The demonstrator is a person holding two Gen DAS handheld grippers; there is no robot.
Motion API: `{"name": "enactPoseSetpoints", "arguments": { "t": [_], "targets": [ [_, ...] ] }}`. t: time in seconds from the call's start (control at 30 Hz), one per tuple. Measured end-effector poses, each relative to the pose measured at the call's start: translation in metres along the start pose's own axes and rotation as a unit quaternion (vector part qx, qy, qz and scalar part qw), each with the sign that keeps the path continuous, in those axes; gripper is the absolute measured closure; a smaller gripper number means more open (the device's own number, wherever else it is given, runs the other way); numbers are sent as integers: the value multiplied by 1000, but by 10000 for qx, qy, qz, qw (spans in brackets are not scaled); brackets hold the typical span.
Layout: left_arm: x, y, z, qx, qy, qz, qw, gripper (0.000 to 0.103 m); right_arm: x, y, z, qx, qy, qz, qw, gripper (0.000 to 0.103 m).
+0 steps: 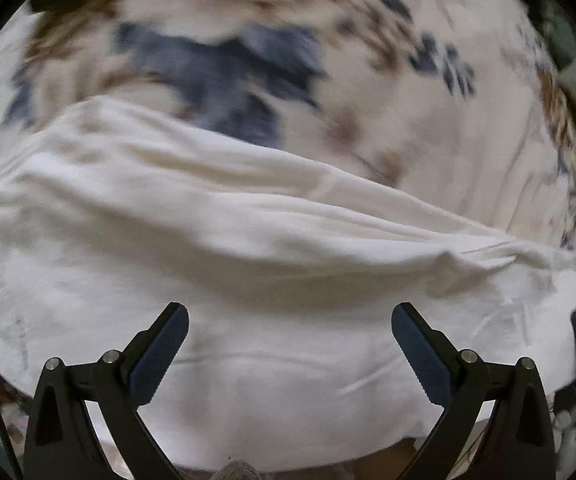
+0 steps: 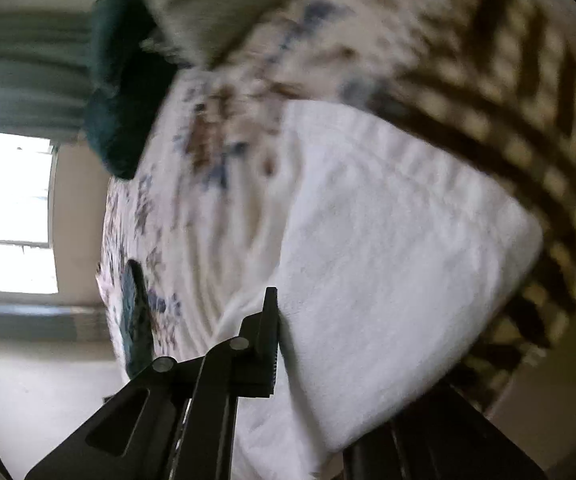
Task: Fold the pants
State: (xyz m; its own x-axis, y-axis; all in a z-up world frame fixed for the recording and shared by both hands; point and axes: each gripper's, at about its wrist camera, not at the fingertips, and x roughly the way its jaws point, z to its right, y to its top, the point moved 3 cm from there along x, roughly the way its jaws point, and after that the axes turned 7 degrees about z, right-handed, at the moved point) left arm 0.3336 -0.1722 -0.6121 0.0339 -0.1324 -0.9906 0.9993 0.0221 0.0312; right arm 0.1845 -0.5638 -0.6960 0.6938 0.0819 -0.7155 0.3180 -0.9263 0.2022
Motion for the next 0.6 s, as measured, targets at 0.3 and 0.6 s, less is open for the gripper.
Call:
{"name": "enactPoseSetpoints", "arguments": {
  "t": [0.3,0.6],
  "targets": [
    [-69,-23,-146,-1063,94,510,9930,0,-6,-99,-195,-2336,333,-187,9716,94],
    [-104,-111,-283,-2227,745,761,9690,0,109,-392,-281,-5263,136,-1367,8392,95]
  ]
}}
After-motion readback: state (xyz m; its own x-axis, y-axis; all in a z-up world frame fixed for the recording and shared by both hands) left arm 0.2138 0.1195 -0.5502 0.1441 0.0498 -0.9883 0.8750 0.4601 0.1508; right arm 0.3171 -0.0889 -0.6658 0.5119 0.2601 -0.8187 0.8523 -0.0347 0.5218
